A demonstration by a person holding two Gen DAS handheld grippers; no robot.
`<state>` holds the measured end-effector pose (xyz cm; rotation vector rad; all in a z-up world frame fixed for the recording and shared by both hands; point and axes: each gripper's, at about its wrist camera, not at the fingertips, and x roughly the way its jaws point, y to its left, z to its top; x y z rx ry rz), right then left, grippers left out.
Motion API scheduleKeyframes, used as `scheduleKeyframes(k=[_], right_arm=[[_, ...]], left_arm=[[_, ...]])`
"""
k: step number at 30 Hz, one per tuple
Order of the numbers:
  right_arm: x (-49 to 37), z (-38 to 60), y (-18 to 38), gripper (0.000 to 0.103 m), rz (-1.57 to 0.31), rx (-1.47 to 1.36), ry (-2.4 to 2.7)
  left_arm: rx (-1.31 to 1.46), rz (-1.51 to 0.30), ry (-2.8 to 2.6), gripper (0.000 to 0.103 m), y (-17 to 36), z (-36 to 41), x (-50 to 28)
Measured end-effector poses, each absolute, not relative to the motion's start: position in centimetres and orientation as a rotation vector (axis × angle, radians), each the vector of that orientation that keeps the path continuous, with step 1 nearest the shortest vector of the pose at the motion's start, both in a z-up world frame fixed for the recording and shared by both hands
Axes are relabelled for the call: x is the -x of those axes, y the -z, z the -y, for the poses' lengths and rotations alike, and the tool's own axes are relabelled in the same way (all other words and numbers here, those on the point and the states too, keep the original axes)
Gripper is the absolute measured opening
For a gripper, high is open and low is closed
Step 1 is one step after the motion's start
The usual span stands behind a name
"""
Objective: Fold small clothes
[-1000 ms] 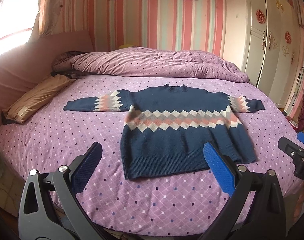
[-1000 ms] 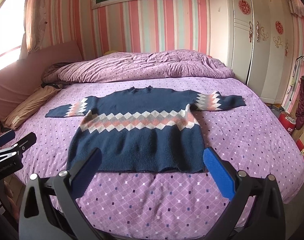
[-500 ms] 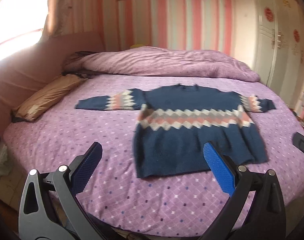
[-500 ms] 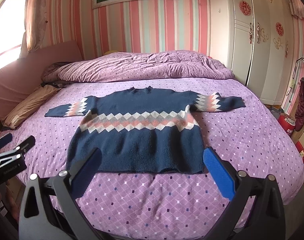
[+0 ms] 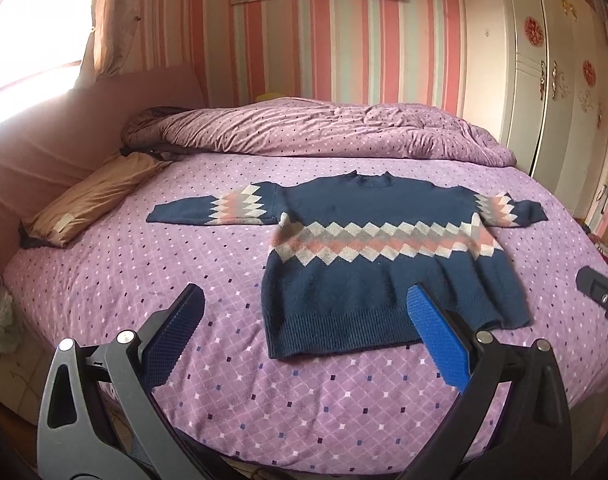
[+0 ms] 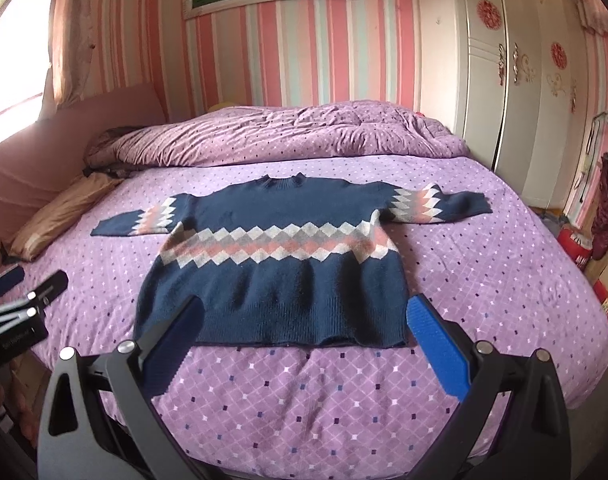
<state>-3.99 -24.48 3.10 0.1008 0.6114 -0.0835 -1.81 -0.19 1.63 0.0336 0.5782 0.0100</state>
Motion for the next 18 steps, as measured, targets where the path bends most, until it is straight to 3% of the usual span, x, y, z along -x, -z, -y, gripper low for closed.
scheduleKeyframes(k=[18], right_arm=[[4.04, 24.85, -3.13, 0.102, -0.622, -0.119, 0.090]], left_arm=[[-0.034, -0.596, -0.016, 0.100, -1.21, 0.14, 2.02]])
